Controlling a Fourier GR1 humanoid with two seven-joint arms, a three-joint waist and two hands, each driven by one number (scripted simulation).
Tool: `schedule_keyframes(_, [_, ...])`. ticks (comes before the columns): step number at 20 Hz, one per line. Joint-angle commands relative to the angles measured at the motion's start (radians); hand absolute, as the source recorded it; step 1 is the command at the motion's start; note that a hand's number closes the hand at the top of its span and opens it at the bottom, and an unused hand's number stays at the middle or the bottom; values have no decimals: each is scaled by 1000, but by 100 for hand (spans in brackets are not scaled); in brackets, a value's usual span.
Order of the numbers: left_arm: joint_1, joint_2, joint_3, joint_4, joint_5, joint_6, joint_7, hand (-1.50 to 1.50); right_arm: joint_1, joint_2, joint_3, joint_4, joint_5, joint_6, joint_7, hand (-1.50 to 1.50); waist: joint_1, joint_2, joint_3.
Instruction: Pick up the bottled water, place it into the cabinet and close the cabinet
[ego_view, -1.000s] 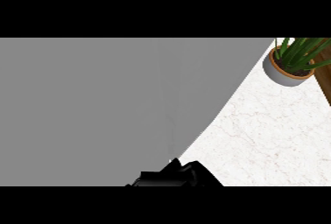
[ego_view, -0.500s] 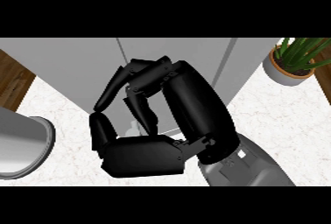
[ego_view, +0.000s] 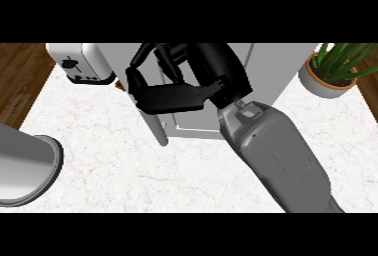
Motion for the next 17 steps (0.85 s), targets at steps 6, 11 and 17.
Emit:
schedule_keyframes(6, [-11, 21, 61, 20, 44, -58, 19, 150, -22, -40, -92, 279, -7, 65, -155, 150, 18, 24, -4])
schedule_keyframes(11, [-46, 20, 40, 12, 42, -38, 41, 150, -15, -45, -74, 328, 19, 39, -179, 150, 20, 29, -5])
schedule_keyframes(17, [-58, 18, 22, 10, 50, -47, 57, 150, -50, -51, -97, 356, -6, 31, -182, 150, 22, 28, -5])
